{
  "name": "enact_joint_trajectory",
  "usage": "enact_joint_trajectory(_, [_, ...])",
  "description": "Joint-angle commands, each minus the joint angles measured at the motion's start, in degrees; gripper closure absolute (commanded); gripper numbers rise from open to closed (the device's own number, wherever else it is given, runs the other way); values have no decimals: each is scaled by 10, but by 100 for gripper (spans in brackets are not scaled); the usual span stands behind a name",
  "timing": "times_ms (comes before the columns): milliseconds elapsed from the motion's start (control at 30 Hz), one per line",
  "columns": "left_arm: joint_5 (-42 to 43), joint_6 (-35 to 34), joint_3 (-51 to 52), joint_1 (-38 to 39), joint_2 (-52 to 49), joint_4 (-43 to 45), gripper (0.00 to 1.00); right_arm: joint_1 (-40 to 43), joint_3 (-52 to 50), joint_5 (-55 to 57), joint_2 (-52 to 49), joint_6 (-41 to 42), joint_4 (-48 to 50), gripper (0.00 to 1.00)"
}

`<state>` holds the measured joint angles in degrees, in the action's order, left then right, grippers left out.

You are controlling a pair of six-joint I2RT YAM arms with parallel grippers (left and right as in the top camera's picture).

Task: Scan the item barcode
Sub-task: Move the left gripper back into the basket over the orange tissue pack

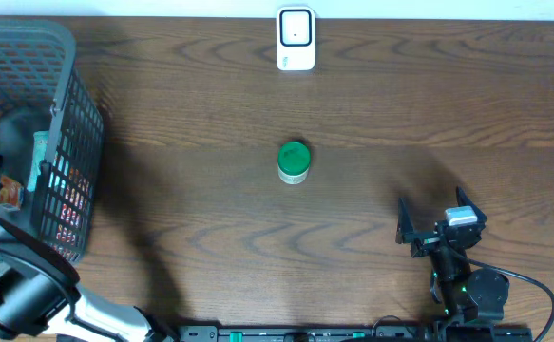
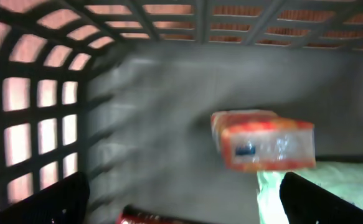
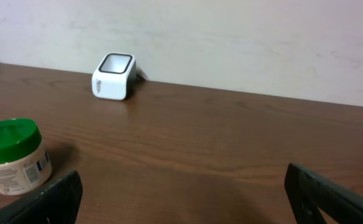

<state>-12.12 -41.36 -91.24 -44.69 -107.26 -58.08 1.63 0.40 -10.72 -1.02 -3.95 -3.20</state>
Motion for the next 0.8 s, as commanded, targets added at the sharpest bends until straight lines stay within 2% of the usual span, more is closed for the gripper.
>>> enact_joint_trajectory(0, [13,-10,-8,-2,-28,13,2,-5,-1,-1,2,7,-2,1])
enact_joint_trajectory(200, [55,-10,-8,-1,-55,48,2,-5,-1,-1,2,7,-2,1])
enact_joint_trajectory(700, [55,-10,-8,-1,-83,61,2,-5,-1,-1,2,7,-2,1])
enact_joint_trajectory(767, [55,-10,-8,-2,-83,57,10,-5,-1,-1,2,7,-2,1])
